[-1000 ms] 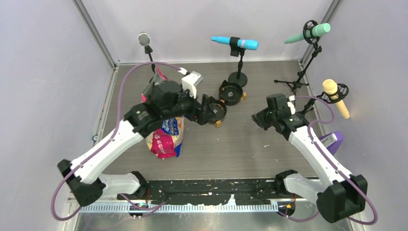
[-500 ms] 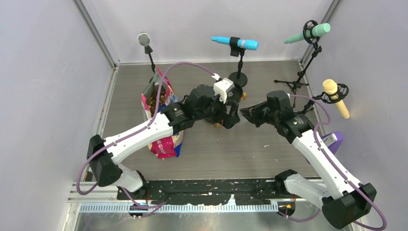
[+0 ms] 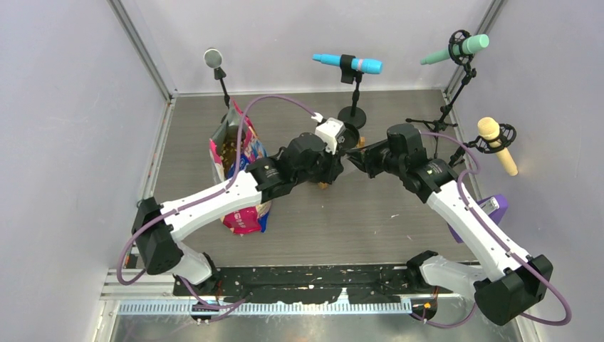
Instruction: Serve the pet food
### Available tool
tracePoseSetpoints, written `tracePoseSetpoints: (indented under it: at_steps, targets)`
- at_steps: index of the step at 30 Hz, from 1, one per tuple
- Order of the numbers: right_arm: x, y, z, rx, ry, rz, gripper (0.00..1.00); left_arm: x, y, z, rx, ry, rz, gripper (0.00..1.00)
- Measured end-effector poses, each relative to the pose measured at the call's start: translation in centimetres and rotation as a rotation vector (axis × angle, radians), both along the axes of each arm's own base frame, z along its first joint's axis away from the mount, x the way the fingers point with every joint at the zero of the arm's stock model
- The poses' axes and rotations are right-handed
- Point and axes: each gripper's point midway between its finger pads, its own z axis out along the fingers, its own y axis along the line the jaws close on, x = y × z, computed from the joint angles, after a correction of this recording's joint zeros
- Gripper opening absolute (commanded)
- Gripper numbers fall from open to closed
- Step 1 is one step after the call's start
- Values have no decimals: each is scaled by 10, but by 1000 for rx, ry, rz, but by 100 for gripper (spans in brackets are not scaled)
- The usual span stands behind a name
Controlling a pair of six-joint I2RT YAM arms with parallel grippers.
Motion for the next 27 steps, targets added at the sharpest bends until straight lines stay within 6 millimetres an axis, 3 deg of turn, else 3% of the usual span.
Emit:
tracePoseSetpoints:
  at_steps: [4,6,9,16,21,24,27]
  targets:
    - [3,1,-1,-7,2,-7,5,4,-3,-3,21,17,29,0]
    - [5,0,-1,-9,2,-18,9,7,-3,-5,33,29,51,0]
    - [7,0,-3,-6,11,-24,32,10,0,-7,44,31,70,0]
    - [8,-3,-4,-67,-28,-12,72,17,10,1,63,39,89,0]
    - [9,-20,4,-201,-142,-5,88,41,29,12,28,69,114,0]
    - [9,-32,19,-297,-262,24,97,52,47,8,19,133,126,0]
    - [12,-39,38,-366,-381,65,99,60,68,9,-3,210,131,0]
